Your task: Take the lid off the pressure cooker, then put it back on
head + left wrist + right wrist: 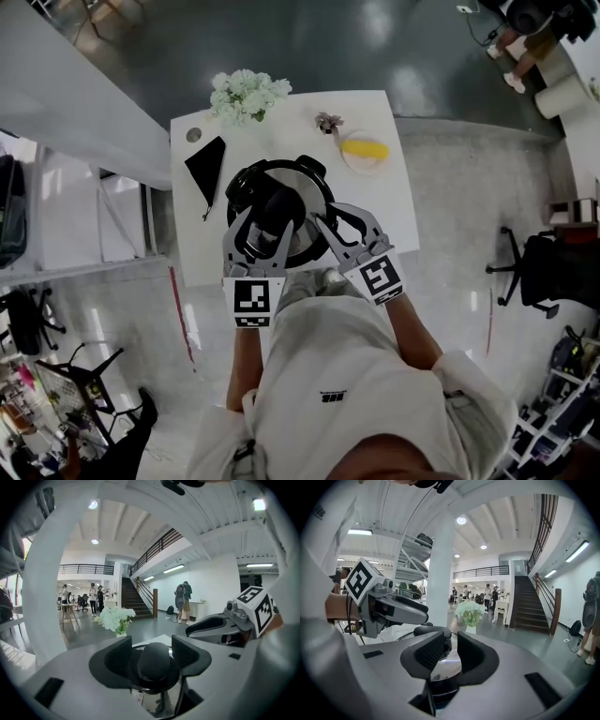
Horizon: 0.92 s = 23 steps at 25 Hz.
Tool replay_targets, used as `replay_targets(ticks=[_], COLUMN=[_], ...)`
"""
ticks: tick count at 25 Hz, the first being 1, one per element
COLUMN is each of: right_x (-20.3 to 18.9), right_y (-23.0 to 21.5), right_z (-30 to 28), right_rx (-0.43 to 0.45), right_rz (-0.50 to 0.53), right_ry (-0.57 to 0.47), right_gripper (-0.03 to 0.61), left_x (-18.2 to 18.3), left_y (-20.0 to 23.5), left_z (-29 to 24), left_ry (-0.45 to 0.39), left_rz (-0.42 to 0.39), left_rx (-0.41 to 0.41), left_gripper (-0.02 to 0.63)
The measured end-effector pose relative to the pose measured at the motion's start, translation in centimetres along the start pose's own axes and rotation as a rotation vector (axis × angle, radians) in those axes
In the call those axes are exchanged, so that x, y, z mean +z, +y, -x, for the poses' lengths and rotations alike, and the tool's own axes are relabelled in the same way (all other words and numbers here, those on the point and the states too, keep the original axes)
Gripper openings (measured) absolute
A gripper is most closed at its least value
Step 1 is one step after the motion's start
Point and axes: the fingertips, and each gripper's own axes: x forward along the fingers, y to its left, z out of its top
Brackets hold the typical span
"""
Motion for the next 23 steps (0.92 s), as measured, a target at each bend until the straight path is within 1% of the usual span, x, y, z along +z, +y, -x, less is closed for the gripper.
replay_targets(ticks=[2, 5, 8, 13, 17, 23], right_x=[0.1, 0.3, 0.6, 0.2, 0.0, -0.3], right_y=[0.4, 0.9, 1.6, 2.1, 3.2, 4.3], right_z=[0.7, 1.7, 3.3, 5.6, 7.3, 9.8], right_rx=[0.003, 0.009, 0.000, -0.020, -0.045, -0.052], right_rz=[0.002, 0.032, 0.013, -0.009, -0.013, -0.006], right_ry=[-0.017, -0.066, -0.077, -0.148, -0.168, -0.182], right_gripper=[0.093, 0.093, 0.092, 0.092, 0.092, 0.092], left_x=[0.1, 0.0, 0.0, 0.3, 0.4, 0.3], left_y=[-0.2, -0.9, -2.0, -3.8, -5.3, -7.7], left_z=[1.1, 2.7, 4.3, 6.1, 7.6, 8.8], left_ry=[-0.022, -0.037, -0.055, -0.092, -0.115, -0.126], left_rz=[0.000, -0.021, -0.041, -0.074, -0.092, -0.087], left_rx=[0.029, 0.068, 0.102, 0.163, 0.186, 0.191], left_gripper=[0.276, 0.272, 0.268, 0.256, 0.244, 0.241])
